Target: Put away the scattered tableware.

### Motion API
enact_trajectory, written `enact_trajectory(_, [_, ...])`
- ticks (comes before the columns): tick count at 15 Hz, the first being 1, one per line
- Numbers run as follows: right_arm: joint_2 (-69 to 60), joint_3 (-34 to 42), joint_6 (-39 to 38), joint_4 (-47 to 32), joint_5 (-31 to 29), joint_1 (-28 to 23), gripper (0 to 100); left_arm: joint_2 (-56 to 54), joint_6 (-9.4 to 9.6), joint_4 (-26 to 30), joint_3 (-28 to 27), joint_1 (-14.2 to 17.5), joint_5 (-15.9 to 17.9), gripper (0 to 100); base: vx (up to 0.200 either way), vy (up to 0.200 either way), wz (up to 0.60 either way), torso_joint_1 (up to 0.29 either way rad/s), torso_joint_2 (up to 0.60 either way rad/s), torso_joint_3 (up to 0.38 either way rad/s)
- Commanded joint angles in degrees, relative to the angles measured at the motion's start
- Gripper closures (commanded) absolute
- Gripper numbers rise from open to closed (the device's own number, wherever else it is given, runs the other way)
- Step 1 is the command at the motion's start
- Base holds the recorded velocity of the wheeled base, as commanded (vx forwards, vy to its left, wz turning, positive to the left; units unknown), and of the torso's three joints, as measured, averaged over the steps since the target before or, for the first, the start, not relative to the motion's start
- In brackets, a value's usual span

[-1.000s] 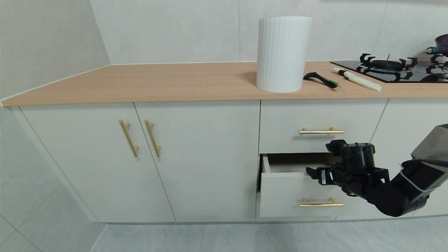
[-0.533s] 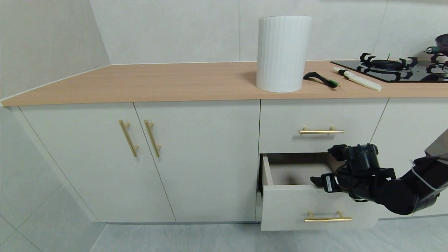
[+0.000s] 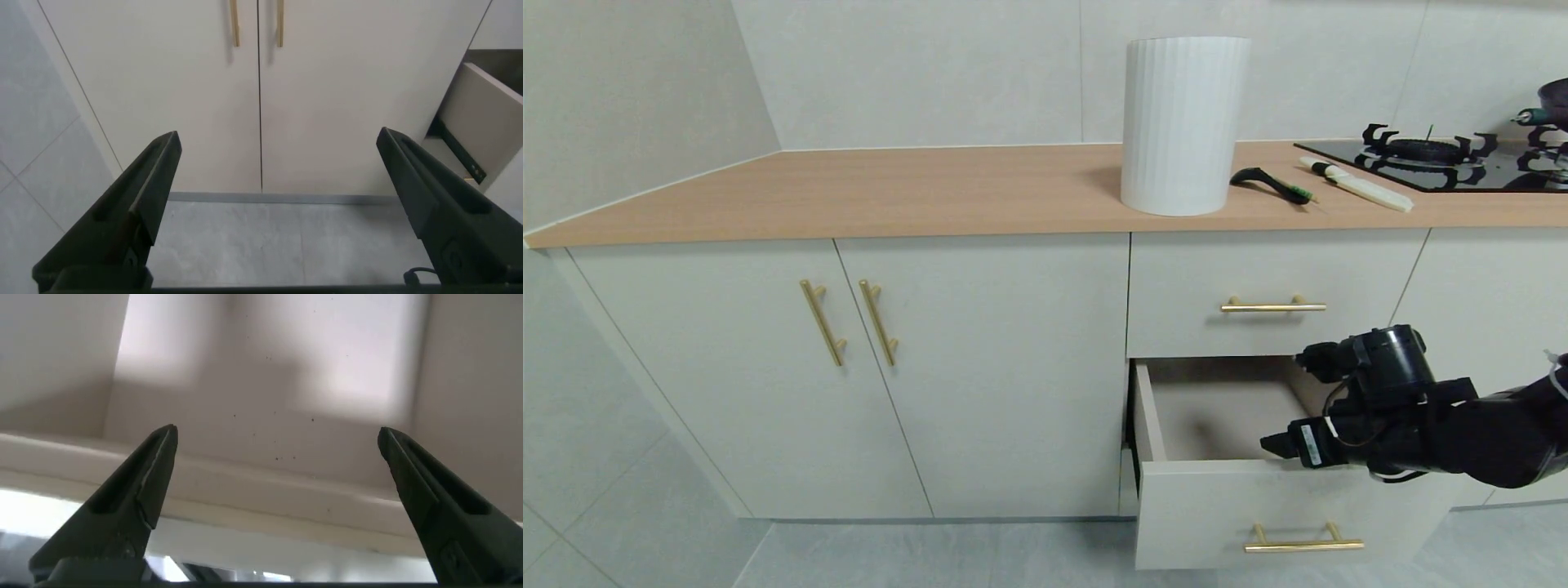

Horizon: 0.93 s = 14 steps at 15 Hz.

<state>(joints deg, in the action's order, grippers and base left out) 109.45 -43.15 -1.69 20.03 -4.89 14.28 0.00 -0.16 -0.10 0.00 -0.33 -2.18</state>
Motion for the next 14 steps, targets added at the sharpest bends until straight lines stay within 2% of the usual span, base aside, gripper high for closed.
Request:
enact_trajectory(1, [-3.8,-0.4,0.9,-3.4,0.1,0.8,0,0.0,-0.02,-0.1,0.0,0.0,0.0,0,0.000,0.000,0.00,0.000,0.00,0.000])
enact_trajectory(3, [-4.2,-0.6,2.0,-6.1,0.1,1.2,0,0.0,-0.02,0.0,0.0,0.0,0.0,0,0.000,0.000,0.00,0.000,0.00,0.000])
enact_trajectory(10, [-2.4,-0.8,2.0,-6.3,0.0,1.8,0,0.0,-0.02,-0.1,0.0,0.0,0.0,0,0.000,0.000,0.00,0.000,0.00,0.000])
enact_trajectory(14, [-2.5,-1.3,2.5,-10.1,0.0,1.8,0,0.0,-0.02,0.0,0.0,0.0,0.0,0,0.000,0.000,0.00,0.000,0.00,0.000])
